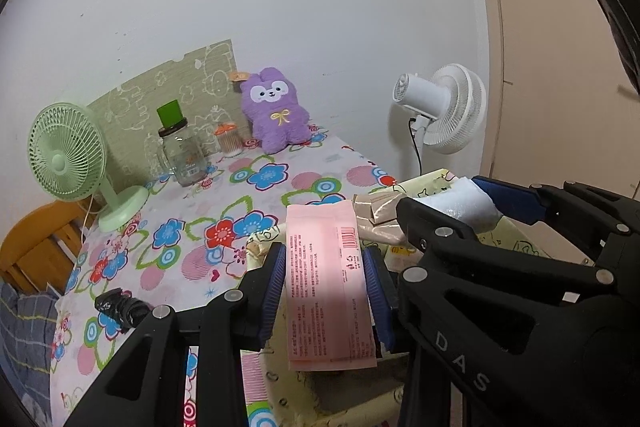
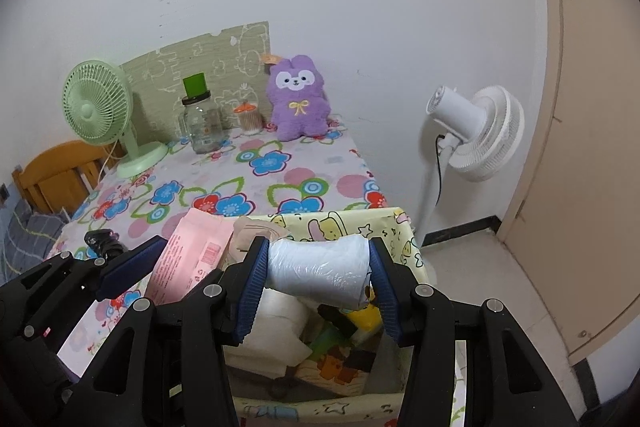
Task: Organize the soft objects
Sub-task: 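Lower the white roll and pink packet over the basket with both grippers, then open both grippers to drop the pink packet and white roll into the basket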
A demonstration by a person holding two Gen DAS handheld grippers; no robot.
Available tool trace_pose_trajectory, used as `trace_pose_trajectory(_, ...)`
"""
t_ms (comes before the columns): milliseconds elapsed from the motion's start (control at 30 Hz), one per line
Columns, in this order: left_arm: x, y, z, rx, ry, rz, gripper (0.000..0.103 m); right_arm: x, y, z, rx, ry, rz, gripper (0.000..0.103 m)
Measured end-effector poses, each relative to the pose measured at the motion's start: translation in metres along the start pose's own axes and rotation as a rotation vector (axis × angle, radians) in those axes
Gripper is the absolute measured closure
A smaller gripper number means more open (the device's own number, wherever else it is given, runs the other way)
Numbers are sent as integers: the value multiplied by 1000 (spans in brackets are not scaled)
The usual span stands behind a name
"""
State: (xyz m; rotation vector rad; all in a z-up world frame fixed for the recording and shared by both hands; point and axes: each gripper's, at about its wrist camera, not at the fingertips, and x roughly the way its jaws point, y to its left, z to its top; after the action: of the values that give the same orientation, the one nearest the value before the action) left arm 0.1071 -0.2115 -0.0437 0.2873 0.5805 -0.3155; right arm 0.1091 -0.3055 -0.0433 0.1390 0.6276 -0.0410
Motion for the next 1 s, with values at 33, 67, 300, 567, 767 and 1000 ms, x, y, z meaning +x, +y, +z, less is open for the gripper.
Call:
trace_pose_trajectory(33,3,-1,1,-1,7,-4,63,2,-2,0,4,4,2,50)
trace_pose_trajectory(67,6,-1,1,-1,12,-5,63,4,-4,0,9,6,3,50)
trace_pose_trajectory(300,26,-5,1,-12,59,-19,58,22,-12,-2,26,39,8,50)
trace_pose_trajectory(567,30,-10,0,12,63,-16,24,32,-17,-5,41,61,21,50)
trace_pose_trajectory(767,29,-7,-1,9,69,-19,18,32,-15,-6,41,65,28,50)
trace_pose_trajectory(1000,25,-2,-2,-4,64,-9,14,29,-6,-5,31,55,48,43)
